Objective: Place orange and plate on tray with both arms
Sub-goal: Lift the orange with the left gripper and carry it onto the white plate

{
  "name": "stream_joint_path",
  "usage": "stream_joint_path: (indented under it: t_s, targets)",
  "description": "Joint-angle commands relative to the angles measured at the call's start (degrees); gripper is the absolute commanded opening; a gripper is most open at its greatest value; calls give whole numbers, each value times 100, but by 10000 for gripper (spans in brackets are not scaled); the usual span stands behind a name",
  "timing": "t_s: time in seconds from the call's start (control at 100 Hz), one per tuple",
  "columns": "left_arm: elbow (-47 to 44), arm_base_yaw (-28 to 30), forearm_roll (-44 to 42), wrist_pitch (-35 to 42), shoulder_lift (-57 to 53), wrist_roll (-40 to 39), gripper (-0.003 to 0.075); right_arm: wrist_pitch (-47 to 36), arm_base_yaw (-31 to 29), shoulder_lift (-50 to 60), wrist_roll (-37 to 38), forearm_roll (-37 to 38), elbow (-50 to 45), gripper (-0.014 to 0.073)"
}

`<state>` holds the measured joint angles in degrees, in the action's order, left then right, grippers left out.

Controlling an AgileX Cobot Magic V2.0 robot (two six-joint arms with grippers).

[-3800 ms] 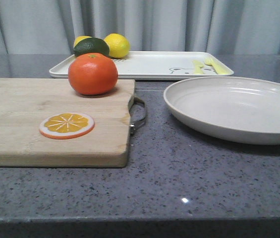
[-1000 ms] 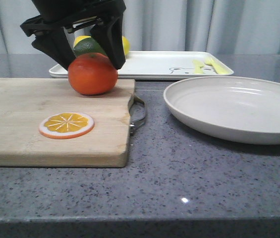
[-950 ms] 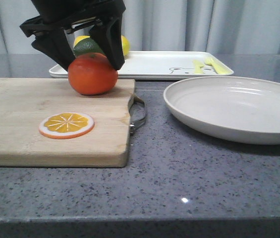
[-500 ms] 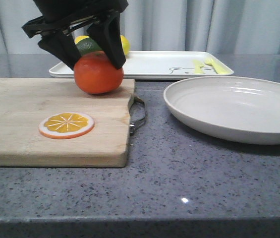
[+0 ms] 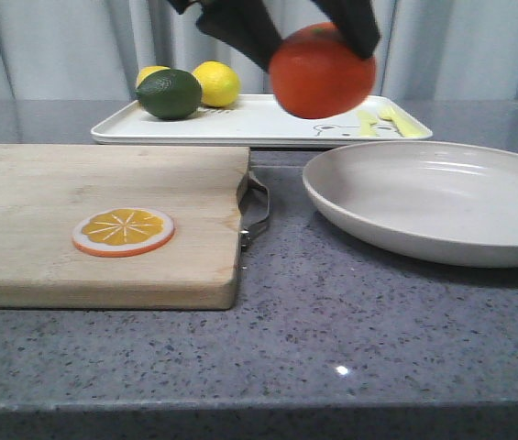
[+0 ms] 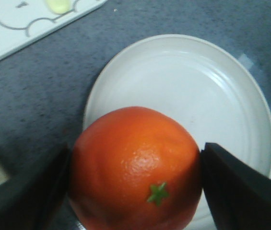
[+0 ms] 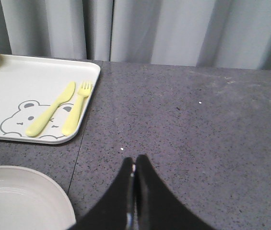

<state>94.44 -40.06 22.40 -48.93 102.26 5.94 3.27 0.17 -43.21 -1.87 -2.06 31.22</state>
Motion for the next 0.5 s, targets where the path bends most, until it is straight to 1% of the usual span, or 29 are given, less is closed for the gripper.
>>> stream_joint_path:
  t_s: [0.0,0.21,0.39,0.49]
  targets:
    - [258,-362,239,345,-58,16,292,-425,-6,-3,-41,-10,199,-66]
    - [680,-728,249,263,601,6,292,-417,-6,-3,-41,-10,199,-66]
    - [842,-768,249,206,842,6,301,-403,-6,-3,-41,-10,199,-66]
    - [842,-768,249,144,872,6,328,-403,-6,-3,-41,-10,199,-66]
